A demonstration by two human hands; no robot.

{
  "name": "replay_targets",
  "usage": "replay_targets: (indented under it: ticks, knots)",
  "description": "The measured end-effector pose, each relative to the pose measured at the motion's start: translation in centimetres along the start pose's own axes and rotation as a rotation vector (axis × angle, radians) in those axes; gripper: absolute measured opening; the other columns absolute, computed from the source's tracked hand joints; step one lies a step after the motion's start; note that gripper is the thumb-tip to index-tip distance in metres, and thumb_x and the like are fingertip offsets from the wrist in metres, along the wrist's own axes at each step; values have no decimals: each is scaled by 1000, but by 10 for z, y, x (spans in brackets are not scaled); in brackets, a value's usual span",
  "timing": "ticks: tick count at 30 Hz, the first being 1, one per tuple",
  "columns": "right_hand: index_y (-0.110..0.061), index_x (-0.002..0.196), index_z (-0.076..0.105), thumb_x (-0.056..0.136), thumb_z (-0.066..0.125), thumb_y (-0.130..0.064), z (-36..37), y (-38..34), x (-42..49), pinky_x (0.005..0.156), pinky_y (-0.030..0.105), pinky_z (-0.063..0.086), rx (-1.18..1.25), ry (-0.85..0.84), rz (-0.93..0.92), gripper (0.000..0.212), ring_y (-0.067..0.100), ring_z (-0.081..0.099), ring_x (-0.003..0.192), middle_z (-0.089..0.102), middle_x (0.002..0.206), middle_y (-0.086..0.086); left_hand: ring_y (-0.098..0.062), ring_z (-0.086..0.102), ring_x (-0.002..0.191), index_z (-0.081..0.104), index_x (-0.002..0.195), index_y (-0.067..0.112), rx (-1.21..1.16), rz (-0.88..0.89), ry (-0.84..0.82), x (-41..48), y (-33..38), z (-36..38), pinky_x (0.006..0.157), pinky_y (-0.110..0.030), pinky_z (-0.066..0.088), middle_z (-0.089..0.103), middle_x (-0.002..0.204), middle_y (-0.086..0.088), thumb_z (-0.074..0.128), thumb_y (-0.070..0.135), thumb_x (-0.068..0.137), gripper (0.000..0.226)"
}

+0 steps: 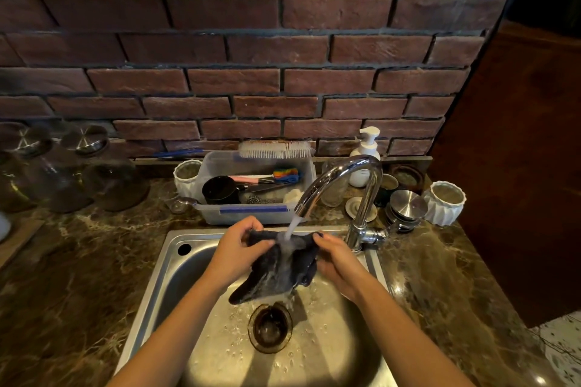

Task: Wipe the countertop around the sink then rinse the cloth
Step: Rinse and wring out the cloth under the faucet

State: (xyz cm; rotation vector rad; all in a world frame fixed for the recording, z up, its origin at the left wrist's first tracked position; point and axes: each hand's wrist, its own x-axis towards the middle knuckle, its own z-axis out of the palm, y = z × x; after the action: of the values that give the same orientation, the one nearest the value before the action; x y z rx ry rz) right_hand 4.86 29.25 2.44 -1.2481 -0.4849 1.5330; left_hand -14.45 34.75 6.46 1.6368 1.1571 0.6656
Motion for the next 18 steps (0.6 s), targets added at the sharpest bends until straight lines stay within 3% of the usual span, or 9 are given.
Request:
replay_targets:
  ticks: [3,6,10,12,16,18]
  knots:
    - [-4,105,64,91,54,-14,-6,6,2,105,52,40,138,-36,155,19,37,60,111,66,113,23,-11,55,73,54,80,8,117,112,-86,-4,7,-2,65,-24,44,59,82,-13,69,13,86,17]
    - [-4,122,58,85,61,-16,-7,10,-2,109,55,36,94,-84,324,39,40,49,128,56,131,26,-6,56,77,52,80,13,272,186,-143,-7,12,-4,70,-26,46,59,81,1,70,18,85,19]
    - [-6,120,58,81,65,-14,-11,16,-4,97,50,46,51,-100,403,40,35,59,110,62,116,23,-6,57,77,52,75,23,411,191,-185,-8,18,-8,71,-29,48,60,78,8,69,24,86,21]
    - [-4,119,59,89,60,-13,-12,14,0,98,49,47,48,-72,341,31,35,60,109,65,112,21,-6,57,77,49,72,29,519,195,-188,-8,21,-8,68,-28,48,61,78,9,70,29,85,25]
    - [-10,100,69,98,51,-14,-2,-1,5,97,44,50,-230,101,-33,18,29,65,103,71,106,15,-7,56,72,46,67,31,712,188,-132,-4,14,-17,60,-24,41,60,73,9,71,37,84,31]
    - [-10,99,70,99,49,-13,5,-12,0,84,28,55,-392,91,-199,21,23,67,96,72,101,10,-10,56,70,47,65,31,754,176,-105,-3,5,-24,60,-28,42,59,72,9,71,40,83,31]
